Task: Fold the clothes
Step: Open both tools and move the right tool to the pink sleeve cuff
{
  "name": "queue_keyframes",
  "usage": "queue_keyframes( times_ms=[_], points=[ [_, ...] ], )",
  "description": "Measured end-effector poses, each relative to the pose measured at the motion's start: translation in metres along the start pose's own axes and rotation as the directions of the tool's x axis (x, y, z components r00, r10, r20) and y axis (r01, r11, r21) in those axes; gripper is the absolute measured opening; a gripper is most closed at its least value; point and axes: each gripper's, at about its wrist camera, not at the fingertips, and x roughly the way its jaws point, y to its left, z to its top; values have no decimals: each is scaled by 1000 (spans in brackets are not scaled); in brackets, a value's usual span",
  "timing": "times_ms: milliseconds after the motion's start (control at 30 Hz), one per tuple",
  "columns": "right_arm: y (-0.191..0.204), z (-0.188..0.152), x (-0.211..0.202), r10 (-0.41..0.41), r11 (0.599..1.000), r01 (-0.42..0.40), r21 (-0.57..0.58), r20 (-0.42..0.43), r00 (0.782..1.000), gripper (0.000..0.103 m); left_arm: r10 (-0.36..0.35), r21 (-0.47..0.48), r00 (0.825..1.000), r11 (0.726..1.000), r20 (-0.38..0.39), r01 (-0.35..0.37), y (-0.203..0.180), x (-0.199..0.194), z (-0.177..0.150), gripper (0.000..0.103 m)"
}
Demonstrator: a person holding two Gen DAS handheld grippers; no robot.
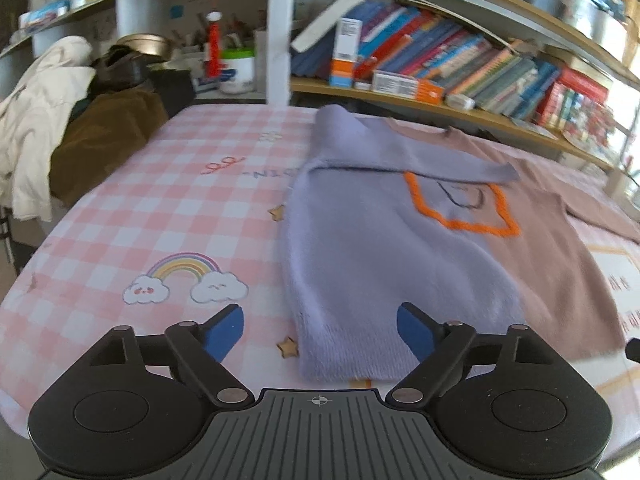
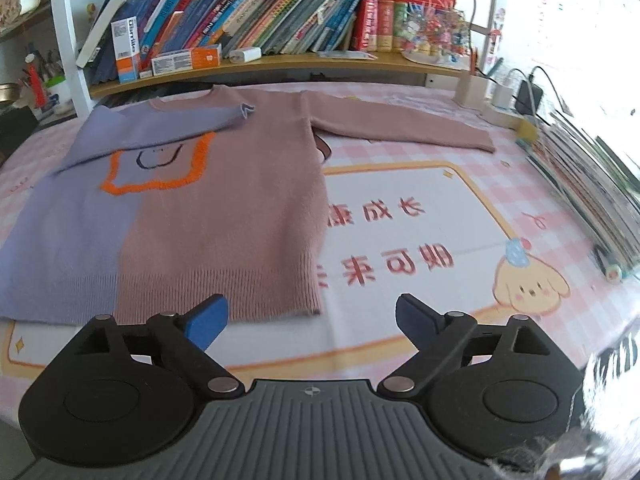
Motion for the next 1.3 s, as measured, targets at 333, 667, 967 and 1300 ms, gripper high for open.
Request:
queue_keyframes(
  times_ms=[333, 667, 967, 1300],
  points=[
    [-7, -23, -25, -71, 997, 71, 33, -5, 997, 93, -97, 58, 995, 993, -19, 98, -14, -2, -9, 91],
    [-14, -21, -32, -98, 994, 97, 50, 10, 995, 95, -156, 101, 988, 983, -13, 156, -32, 3, -2, 92],
    [-26, -13, -19, -85, 995, 84, 44, 3, 996, 95, -134, 85, 991, 987, -26, 136, -46, 12, 1, 92],
    [-62, 10, 23, -9, 1000, 9, 16, -8, 1000, 95, -53, 61, 998, 997, -45, 55, -93, 33, 12, 93]
  ],
)
